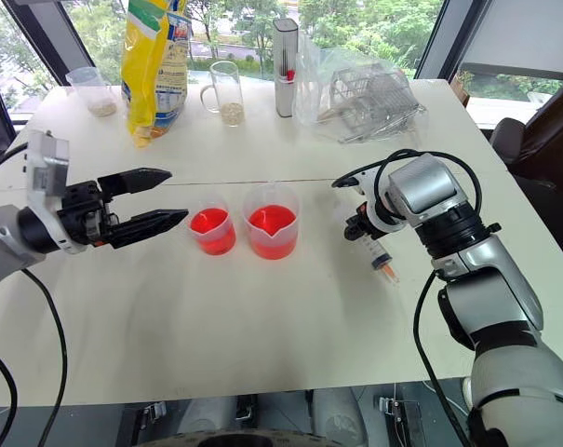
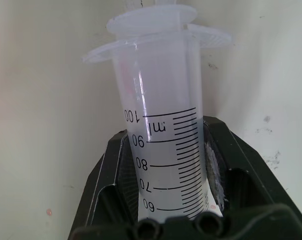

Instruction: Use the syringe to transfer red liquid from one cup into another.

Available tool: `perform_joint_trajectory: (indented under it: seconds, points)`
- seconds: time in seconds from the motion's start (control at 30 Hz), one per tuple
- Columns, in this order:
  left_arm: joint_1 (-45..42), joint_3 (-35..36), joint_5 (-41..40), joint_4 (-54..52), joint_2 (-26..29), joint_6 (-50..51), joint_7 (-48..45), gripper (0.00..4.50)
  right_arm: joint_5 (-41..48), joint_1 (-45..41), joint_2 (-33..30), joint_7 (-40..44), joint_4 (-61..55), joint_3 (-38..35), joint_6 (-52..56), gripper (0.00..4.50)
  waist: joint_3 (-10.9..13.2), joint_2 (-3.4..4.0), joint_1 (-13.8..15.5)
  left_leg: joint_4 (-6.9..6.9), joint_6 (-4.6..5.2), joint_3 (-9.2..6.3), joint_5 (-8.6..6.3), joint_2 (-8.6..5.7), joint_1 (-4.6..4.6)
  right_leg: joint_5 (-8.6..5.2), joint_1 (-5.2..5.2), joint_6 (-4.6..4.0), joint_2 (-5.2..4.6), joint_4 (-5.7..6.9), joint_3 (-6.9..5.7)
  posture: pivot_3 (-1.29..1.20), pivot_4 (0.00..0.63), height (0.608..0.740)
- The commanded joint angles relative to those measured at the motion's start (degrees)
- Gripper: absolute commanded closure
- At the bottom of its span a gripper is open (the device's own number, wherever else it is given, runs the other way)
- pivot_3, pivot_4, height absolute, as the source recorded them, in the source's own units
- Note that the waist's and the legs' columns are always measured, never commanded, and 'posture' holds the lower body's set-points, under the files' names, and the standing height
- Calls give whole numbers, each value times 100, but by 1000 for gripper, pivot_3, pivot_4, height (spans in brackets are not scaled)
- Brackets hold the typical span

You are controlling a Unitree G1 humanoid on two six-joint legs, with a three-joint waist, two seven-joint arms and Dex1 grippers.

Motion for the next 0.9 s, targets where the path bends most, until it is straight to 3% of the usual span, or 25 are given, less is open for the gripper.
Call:
perform_joint_trajectory:
  seconds: [0.03,0.17,0.27,0.47,0.7,0.9]
  points:
    - [-212,0,85,133,115,-161,-166,0,42,127,-24,-144,-377,-352,167,3076,0,0,9,0,0,-1,0,0,-1,0,0,0,0,0,0,0,150,740]
    - [-409,-86,172,370,175,-176,-341,0,64,193,-137,-299,-1157,-1184,-283,3076,2,2,13,0,0,0,0,-1,-5,0,-3,1,-2,-1,-2,0,150,740]
    - [-662,-165,183,606,224,-134,-427,0,141,245,-39,-491,-1982,-2268,-1301,3076,2,2,3,0,0,1,0,-2,-9,1,-8,2,-2,-1,-2,0,150,740]
    - [-1384,-399,314,1257,299,-155,-836,0,782,429,626,-316,-3332,-3297,-2880,3076,3,5,12,-5,-1,-2,1,0,-13,3,-18,8,6,7,-4,0,150,740]
    - [-2206,-738,534,1872,262,-205,-1373,0,1327,709,1437,-187,-3631,-3327,-3967,3076,3,4,10,-2,-2,2,1,-1,-10,5,-14,10,4,8,-3,0,150,740]
    - [-3094,-1211,784,2279,-184,-252,-1532,0,775,1960,1798,661,-3193,-2359,-6028,3076,0,0,21,0,-1,-10,0,-6,-7,5,8,10,-1,-4,-22,0,150,740]
